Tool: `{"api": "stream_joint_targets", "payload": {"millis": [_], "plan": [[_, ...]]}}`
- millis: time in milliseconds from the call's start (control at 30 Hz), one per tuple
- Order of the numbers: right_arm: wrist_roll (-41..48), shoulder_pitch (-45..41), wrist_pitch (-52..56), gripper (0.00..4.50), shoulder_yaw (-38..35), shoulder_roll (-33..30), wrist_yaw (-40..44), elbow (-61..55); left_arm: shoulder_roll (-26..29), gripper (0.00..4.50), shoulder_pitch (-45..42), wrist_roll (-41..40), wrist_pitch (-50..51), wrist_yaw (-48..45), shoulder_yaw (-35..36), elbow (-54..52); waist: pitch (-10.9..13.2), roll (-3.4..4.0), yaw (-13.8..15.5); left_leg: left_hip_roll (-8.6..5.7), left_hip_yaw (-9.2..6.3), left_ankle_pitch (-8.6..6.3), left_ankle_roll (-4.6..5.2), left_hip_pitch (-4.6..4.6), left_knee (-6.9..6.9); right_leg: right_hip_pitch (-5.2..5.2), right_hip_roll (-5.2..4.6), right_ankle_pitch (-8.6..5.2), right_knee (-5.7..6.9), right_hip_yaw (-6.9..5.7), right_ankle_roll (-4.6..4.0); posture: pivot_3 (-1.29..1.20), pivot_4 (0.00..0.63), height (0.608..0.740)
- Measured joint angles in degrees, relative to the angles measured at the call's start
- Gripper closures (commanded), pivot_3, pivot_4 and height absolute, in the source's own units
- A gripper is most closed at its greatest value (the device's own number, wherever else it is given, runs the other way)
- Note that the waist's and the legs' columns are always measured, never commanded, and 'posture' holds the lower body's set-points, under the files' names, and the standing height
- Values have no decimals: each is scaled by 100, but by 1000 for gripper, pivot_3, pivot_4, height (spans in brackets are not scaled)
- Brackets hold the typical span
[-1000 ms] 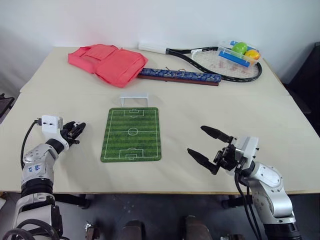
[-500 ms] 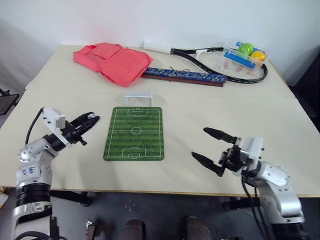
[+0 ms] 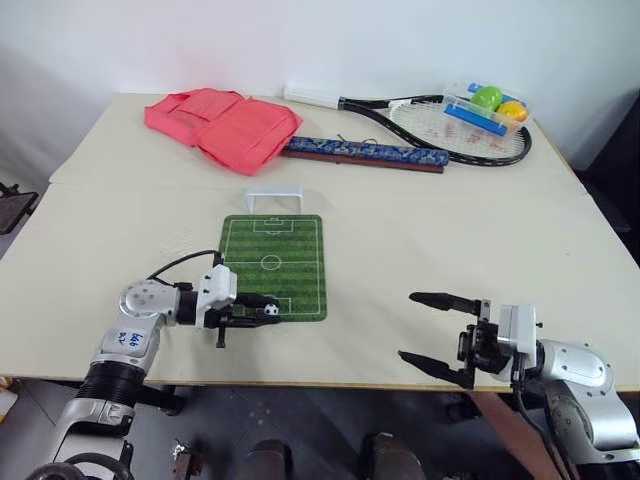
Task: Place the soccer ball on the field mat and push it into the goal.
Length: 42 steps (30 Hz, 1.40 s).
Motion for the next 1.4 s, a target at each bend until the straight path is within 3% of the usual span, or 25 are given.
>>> {"api": "stream_joint_targets", "payload": {"millis": [567,833,1167,1400], "plan": [[-42,262,6,0,147,155,-386,-257,-223,3639,-396,217,-541,227,25,867,0,0,76,-1,0,-1,1,0,2,1,0,1,1,0,1,0,150,740],[-40,262,6,0,150,155,-426,-257,-255,1064,-410,183,-478,225,69,875,0,0,79,-1,0,-1,1,0,2,1,0,1,0,0,1,0,150,740],[-40,213,10,0,212,200,-429,-256,-270,1064,-400,63,-462,86,187,750,0,0,76,-1,0,-1,1,-1,2,0,0,1,1,0,1,0,150,740],[-37,144,29,0,340,206,-422,-227,106,1064,73,-361,10,-149,429,-367,0,0,47,1,0,-1,1,0,-1,0,0,1,0,0,1,0,150,740]]}}
